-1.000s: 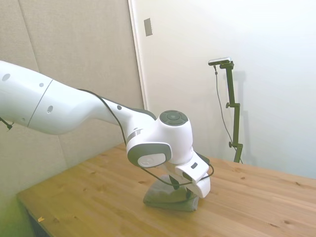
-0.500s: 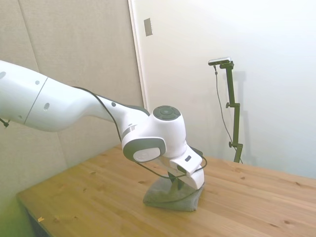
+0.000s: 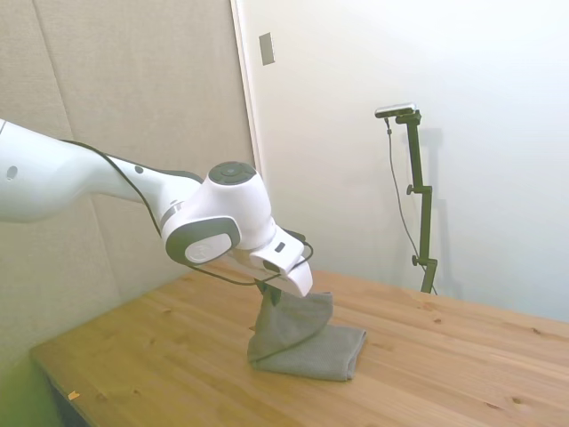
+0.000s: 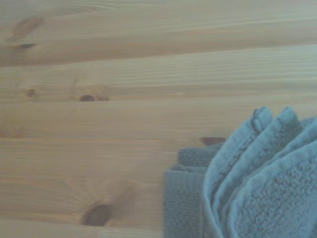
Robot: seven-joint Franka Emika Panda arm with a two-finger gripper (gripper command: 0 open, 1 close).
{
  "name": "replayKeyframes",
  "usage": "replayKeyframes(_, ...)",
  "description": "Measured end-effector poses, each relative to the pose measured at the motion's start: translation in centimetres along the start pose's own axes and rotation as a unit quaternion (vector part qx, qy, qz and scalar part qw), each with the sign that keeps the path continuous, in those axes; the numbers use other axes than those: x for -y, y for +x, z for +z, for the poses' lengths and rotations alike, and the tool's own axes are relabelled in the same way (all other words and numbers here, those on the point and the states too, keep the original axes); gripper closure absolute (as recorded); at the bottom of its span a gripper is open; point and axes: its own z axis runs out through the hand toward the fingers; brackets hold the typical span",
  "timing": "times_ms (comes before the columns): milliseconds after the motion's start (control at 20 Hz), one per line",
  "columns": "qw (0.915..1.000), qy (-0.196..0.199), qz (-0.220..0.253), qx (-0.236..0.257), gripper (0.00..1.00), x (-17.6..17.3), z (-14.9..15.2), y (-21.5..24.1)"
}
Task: Unfold the towel
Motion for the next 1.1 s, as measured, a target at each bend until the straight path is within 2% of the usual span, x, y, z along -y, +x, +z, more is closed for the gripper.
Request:
replayKeyframes(350,0.9957,0.016,-0.088,0.025,1.0,5.3,1.3,-4.1)
replayKeyframes(600,0.9852,0.028,-0.155,0.066,1.0,6.9,2.6,-6.3)
replayKeyframes(800,0.9778,0.029,-0.184,0.096,1.0,7.8,3.5,-6.7)
replayKeyframes(850,0.9759,0.029,-0.191,0.102,0.0,8.1,3.7,-6.6)
replayKeyframes(1100,0.9675,0.036,-0.209,0.137,0.0,10.9,5.6,-6.2)
